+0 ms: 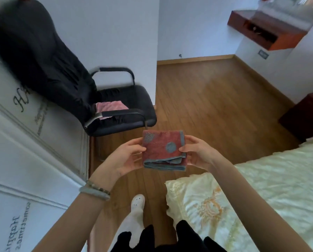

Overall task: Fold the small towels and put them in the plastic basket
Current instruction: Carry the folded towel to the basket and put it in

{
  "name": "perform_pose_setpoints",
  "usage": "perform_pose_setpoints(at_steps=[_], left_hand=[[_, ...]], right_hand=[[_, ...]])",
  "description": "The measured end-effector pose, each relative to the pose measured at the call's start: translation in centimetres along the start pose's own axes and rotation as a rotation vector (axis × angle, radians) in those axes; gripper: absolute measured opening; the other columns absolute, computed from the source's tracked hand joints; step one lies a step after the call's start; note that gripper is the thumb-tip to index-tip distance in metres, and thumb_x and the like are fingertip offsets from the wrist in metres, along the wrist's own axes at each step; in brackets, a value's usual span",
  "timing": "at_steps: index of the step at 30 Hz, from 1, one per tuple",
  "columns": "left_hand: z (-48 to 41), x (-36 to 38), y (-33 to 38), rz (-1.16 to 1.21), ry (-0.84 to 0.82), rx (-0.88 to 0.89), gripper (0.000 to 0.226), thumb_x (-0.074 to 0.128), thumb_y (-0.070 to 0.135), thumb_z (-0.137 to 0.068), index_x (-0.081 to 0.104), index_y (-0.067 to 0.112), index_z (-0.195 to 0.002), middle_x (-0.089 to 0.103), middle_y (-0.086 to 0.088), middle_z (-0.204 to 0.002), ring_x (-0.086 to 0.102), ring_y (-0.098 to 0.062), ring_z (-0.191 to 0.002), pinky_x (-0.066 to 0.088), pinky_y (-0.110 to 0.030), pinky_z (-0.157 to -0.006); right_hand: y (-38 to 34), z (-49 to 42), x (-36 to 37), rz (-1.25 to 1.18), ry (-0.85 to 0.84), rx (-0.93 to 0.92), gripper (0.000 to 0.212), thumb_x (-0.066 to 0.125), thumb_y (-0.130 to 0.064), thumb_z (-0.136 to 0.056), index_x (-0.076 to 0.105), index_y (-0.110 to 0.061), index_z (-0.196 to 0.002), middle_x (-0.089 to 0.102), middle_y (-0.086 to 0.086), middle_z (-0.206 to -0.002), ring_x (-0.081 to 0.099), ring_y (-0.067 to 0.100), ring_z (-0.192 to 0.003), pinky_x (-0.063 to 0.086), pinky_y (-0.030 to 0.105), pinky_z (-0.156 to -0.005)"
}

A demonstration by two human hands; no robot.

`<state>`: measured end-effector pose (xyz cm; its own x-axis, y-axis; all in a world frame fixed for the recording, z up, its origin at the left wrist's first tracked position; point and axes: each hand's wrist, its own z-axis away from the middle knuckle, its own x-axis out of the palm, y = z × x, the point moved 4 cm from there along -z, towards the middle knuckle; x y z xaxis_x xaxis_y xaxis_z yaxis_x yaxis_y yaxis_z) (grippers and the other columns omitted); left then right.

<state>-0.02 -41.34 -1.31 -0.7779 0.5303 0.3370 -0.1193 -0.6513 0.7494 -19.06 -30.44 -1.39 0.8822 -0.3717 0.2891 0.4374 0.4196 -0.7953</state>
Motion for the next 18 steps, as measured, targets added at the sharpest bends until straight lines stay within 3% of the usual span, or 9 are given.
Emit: perform_pose_setpoints(at_steps=[5,8,11,18], left_hand=[[-8.5,-0.3,7.7,-0.093,-0.076,-0.046,0.039,0.055,-0.001,-0.087,0.061,0.018,-0.121,0.062,-0.013,-0.117,0.059,-0.029,-0.107,0.057,-0.042,-0.075],[-13.0,0.4,11.9,-0.149,-0.136,-0.062,0.038,0.052,-0.002,-0.089,0.06,0.016,-0.121,0.063,-0.012,-0.113,0.06,-0.028,-0.106,0.054,-0.046,-0.086],[-16.9,2.0,14.6,-0.189,-0.201,-0.097,0.035,0.05,-0.003,-0.09,0.061,0.015,-0.118,0.063,-0.011,-0.11,0.061,-0.025,-0.1,0.056,-0.042,-0.074],[-26.5,7.8,18.2,-0.225,-0.294,-0.202,0.037,0.052,-0.004,-0.088,0.06,0.017,-0.118,0.062,-0.009,-0.105,0.06,-0.023,-0.095,0.056,-0.042,-0.077]], right_hand=[[-5.3,-6.8,-0.8,-0.084,0.091,-0.022,0.063,0.07,-0.001,-0.063,0.048,-0.013,-0.121,0.057,0.019,-0.119,0.061,0.035,-0.104,0.055,0.048,-0.082],[-8.2,-9.9,-1.6,-0.149,0.174,-0.066,0.055,0.067,0.004,-0.07,0.048,-0.013,-0.12,0.059,0.016,-0.113,0.061,0.032,-0.099,0.055,0.048,-0.08],[-10.3,-11.6,-3.3,-0.186,0.265,-0.076,0.052,0.058,0.01,-0.081,0.045,-0.012,-0.125,0.06,0.015,-0.108,0.06,0.032,-0.098,0.05,0.05,-0.085],[-14.7,-15.4,-10.0,-0.237,0.413,-0.088,0.054,0.059,0.008,-0.082,0.043,-0.012,-0.129,0.06,0.015,-0.113,0.062,0.031,-0.1,0.054,0.045,-0.08]])
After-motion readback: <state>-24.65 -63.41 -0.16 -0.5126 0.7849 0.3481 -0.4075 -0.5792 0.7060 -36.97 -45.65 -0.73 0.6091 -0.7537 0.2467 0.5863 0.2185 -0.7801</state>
